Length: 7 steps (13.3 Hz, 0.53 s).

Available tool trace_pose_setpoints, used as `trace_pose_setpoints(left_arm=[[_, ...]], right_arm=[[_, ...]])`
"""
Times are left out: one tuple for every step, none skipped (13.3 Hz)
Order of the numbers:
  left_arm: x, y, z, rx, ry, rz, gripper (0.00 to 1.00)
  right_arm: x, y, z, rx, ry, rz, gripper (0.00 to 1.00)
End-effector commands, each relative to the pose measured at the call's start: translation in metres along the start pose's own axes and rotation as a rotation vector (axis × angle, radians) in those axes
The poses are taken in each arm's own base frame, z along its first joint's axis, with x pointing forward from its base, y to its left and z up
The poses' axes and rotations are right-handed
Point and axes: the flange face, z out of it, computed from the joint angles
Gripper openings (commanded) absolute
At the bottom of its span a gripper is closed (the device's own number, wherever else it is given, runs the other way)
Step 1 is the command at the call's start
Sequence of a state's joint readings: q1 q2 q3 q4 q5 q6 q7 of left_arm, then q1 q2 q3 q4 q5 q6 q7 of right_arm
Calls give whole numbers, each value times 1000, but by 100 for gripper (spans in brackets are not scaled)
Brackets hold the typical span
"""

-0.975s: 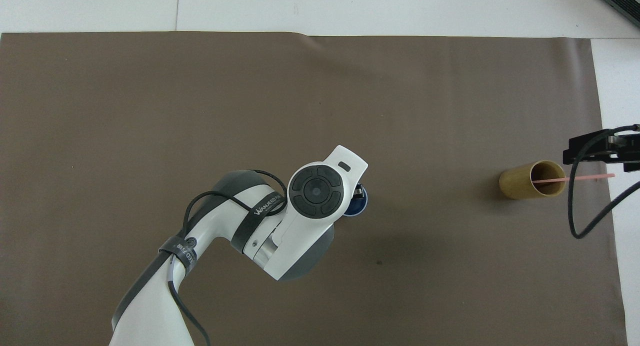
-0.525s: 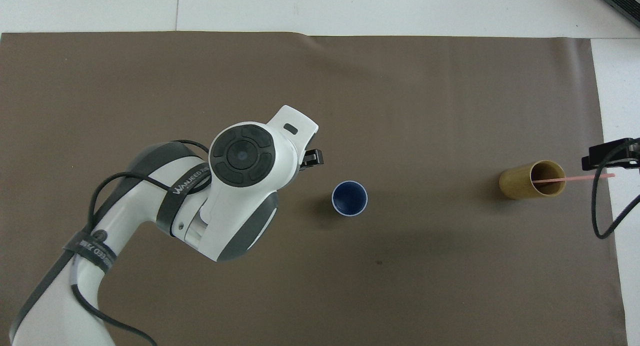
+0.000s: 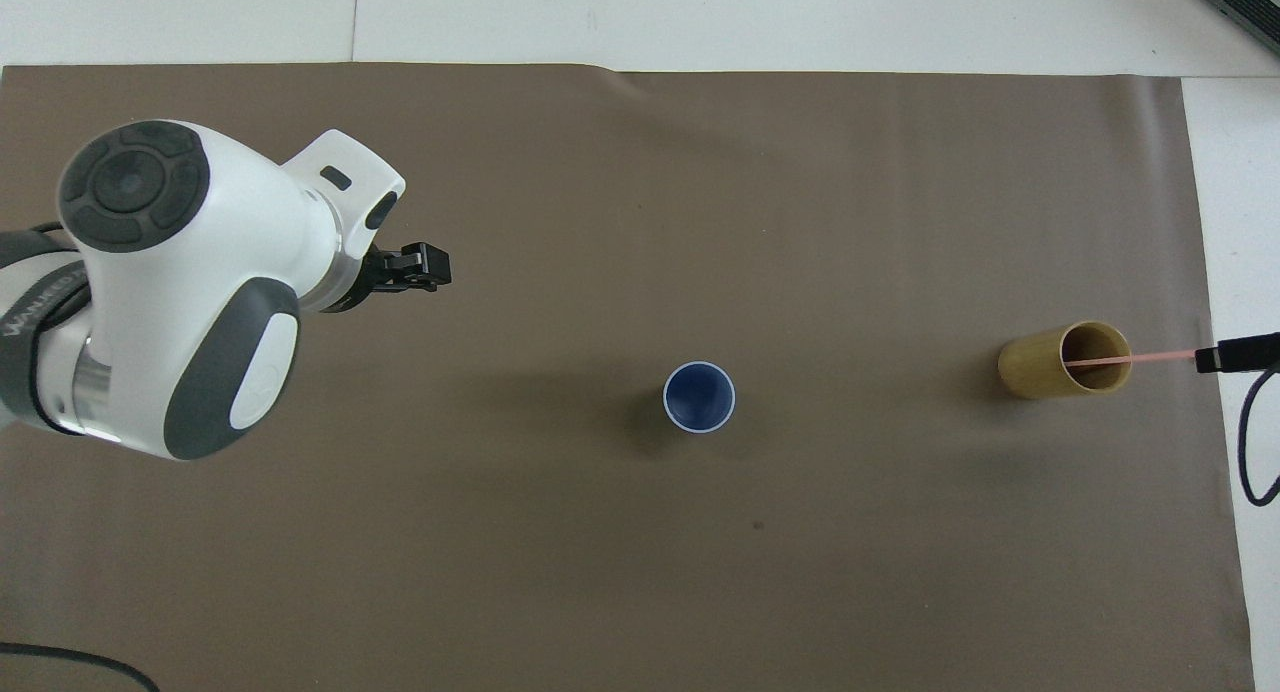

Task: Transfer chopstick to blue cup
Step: 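Release the blue cup and draw the left gripper back to rest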

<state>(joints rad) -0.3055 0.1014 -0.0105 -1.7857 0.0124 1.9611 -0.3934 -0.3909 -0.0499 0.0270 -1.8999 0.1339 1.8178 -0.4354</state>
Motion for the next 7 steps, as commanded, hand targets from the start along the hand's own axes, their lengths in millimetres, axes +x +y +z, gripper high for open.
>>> trace_pose_setpoints(left_arm=[[-2, -60, -15, 8, -51, 54, 100], [-1, -84, -21, 14, -72, 65, 100], [-3, -107, -28, 17, -91, 79, 100], [-3, -132, -33, 18, -108, 92, 100], [-5, -152, -38, 17, -118, 108, 100], [-5, -167, -46, 16, -118, 105, 100], [-5, -175, -56, 16, -112, 91, 100]], right_arm=[[-11, 16, 25, 45, 42, -65, 100], [-11, 27, 32, 51, 58, -76, 100], [-10, 28, 36, 98, 80, -76, 100], [-10, 27, 36, 115, 82, -71, 100], [-9, 26, 36, 121, 85, -72, 100], [-9, 26, 36, 121, 86, -71, 78], [-9, 26, 37, 122, 84, -70, 62]])
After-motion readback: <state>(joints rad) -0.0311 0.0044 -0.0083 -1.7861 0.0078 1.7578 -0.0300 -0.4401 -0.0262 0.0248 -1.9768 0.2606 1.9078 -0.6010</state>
